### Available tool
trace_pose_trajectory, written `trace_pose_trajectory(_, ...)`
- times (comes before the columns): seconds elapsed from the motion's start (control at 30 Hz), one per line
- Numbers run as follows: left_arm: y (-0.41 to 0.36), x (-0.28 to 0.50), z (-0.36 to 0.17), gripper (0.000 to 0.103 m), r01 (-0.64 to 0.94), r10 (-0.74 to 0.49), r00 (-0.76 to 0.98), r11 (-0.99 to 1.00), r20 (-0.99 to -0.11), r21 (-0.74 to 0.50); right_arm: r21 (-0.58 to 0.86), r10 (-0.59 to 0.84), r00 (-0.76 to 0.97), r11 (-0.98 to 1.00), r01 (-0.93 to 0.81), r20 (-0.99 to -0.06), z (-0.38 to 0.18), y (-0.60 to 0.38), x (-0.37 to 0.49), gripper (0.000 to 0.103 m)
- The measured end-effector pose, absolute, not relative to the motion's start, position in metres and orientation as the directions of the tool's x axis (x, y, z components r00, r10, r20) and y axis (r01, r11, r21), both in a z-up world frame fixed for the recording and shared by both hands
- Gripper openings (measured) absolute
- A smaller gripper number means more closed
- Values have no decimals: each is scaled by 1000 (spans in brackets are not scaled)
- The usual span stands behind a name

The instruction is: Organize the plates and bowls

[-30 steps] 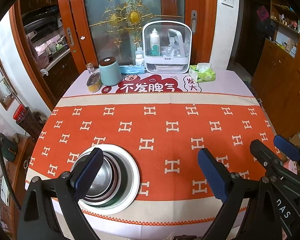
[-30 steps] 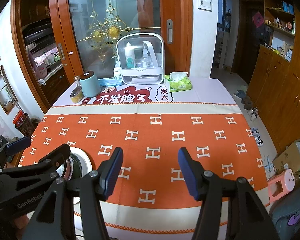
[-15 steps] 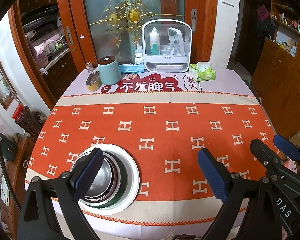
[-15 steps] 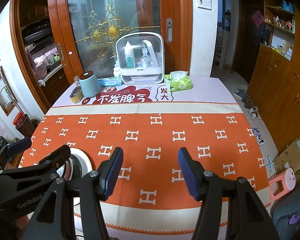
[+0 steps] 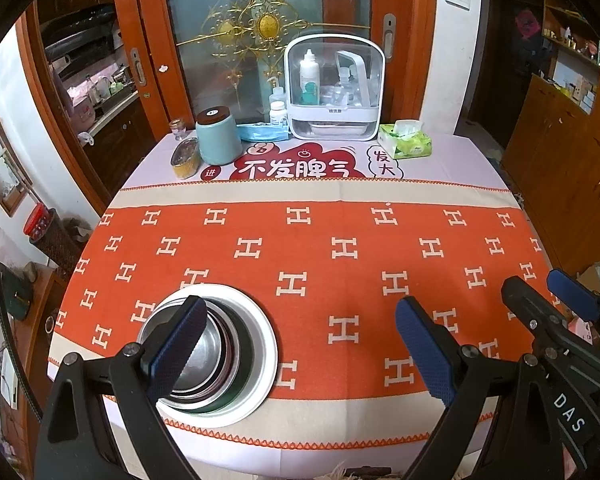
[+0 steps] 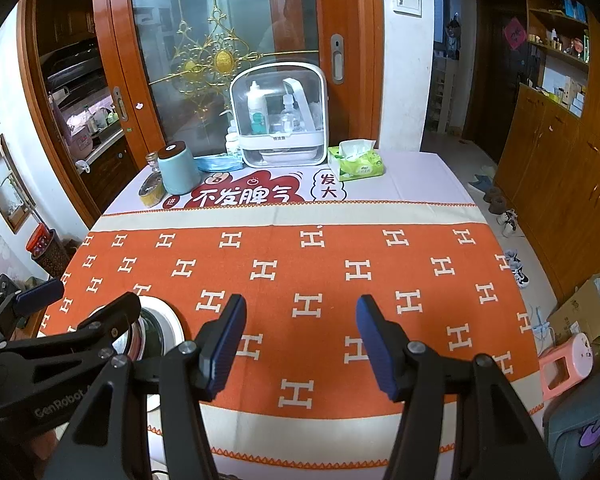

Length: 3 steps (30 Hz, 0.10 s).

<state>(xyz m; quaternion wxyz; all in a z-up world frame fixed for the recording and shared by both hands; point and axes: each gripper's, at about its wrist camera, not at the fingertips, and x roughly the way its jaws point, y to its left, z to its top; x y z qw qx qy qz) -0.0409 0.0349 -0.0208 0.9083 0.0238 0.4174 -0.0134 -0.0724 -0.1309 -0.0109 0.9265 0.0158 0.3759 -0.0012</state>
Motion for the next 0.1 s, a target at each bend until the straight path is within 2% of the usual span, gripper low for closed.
trace_pose_trajectory(0.1, 35, -41, -20, 95, 45, -4, 650, 998, -760, 33, 29, 10, 718, 999, 14, -696, -11, -131, -72, 58)
